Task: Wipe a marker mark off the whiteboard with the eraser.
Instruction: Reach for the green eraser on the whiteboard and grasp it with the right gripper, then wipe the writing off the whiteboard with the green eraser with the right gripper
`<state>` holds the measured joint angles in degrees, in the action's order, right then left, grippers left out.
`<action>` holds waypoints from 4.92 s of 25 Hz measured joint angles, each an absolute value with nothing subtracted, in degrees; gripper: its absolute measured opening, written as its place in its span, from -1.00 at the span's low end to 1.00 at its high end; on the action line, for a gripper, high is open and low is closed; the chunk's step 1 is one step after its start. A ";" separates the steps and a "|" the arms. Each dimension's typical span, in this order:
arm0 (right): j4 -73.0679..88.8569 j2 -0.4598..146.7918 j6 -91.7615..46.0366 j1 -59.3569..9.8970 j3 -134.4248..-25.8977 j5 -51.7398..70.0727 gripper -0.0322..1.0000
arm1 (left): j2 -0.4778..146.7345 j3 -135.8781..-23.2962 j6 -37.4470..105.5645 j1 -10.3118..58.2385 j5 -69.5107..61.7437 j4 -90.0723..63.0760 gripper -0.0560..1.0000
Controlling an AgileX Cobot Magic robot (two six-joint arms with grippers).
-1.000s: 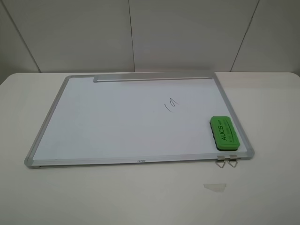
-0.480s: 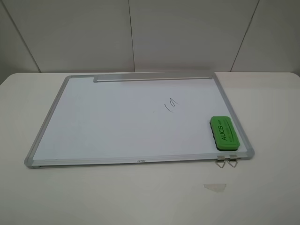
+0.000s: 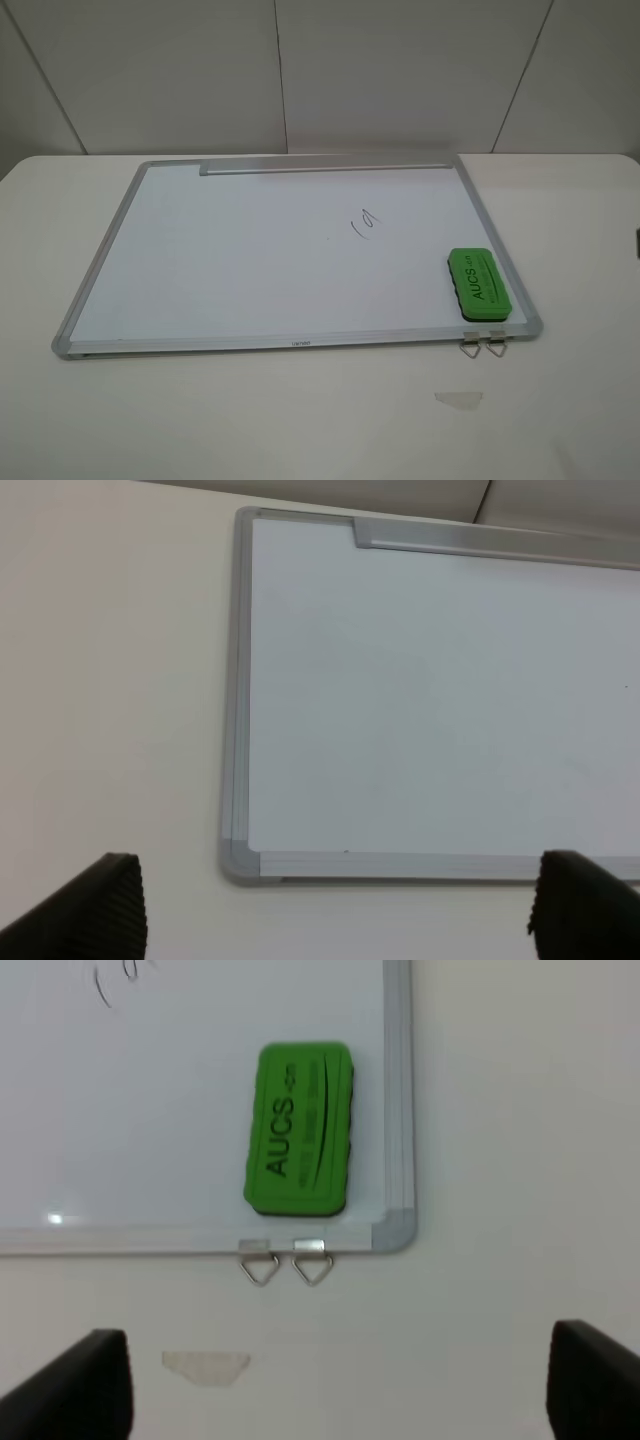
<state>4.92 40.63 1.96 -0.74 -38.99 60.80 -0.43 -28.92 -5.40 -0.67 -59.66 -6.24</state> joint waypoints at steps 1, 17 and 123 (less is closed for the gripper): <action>4.92 42.91 1.25 -0.74 -38.99 60.62 0.66 | -0.43 -28.92 -5.40 -0.67 -59.66 -6.24 0.58; 10.28 74.56 -2.91 -0.74 -42.28 56.53 0.66 | -0.43 -28.92 -5.40 -0.67 -59.66 -6.24 0.58; 1.28 129.63 3.84 -23.53 -109.99 69.19 0.21 | -0.47 -28.92 -5.40 -0.67 -59.66 -6.24 0.58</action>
<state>1.28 129.63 3.84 -23.53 -109.99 69.19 -0.47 -28.92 -5.40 -0.67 -59.66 -6.24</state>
